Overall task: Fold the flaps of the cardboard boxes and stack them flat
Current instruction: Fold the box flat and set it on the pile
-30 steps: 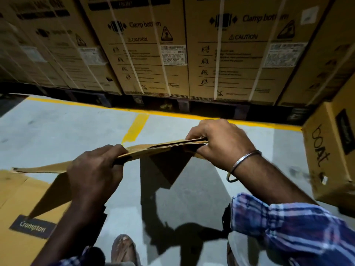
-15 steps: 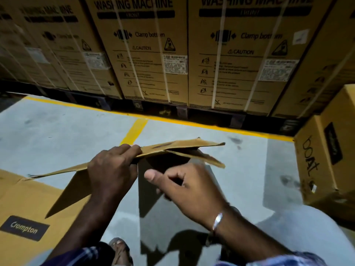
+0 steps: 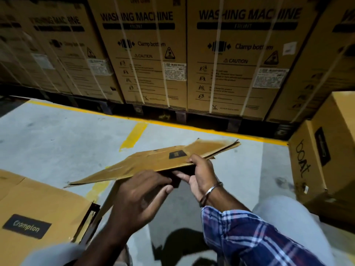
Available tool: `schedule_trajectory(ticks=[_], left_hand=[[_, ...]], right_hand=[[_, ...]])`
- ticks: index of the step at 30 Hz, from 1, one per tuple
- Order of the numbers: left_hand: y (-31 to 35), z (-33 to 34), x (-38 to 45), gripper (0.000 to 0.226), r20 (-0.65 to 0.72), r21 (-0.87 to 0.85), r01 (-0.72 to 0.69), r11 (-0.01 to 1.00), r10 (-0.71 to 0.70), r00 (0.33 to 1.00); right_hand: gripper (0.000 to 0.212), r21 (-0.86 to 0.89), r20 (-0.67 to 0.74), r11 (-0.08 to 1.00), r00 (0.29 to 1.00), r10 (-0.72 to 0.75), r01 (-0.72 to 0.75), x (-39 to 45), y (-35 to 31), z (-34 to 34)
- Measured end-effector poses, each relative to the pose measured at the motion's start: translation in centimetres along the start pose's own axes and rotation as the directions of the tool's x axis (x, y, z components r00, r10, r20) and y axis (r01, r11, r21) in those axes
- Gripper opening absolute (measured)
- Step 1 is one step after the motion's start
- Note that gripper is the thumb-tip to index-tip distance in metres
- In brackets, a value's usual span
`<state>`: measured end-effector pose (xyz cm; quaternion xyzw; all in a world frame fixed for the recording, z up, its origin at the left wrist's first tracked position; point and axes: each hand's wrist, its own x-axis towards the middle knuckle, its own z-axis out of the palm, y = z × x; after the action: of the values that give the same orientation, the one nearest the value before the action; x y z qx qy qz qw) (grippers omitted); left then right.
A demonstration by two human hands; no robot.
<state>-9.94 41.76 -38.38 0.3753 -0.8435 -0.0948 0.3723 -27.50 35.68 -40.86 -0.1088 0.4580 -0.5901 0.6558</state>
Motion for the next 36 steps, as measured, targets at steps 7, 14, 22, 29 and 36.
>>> schedule_trajectory(ticks=[7, 14, 22, 29, 36], left_hand=[[0.0, 4.0, -1.7, 0.065, 0.601, -0.555, 0.831, 0.032, -0.675, 0.428], [-5.5, 3.0, -2.5, 0.066, 0.308, -0.942, 0.217, -0.257, -0.918, 0.25], [-7.7, 1.9, -1.2, 0.021, 0.345, -0.937, 0.109, -0.331, -0.925, 0.159], [-7.7, 1.6, -0.1, 0.031, 0.234, -0.972, 0.06, -0.226, -0.946, 0.223], [-8.7, -2.5, -0.3, 0.047, 0.139, -0.99, -0.003, -0.142, -0.97, 0.201]], right_hand=[[0.031, -0.05, -0.099, 0.997, 0.993, -0.066, 0.061, 2.0, -1.7, -1.1], [0.018, -0.289, -0.133, 0.952, 0.981, -0.141, 0.098, 3.4, -3.8, -2.8], [0.021, -0.174, -0.08, 0.985, 0.997, -0.01, -0.004, 3.0, -2.8, -3.8], [0.014, 0.042, -0.081, 0.999, 0.997, 0.01, -0.007, 2.9, -2.0, -3.6], [0.017, 0.048, 0.057, 0.998, 0.998, 0.042, -0.045, 2.9, -0.1, -0.8]])
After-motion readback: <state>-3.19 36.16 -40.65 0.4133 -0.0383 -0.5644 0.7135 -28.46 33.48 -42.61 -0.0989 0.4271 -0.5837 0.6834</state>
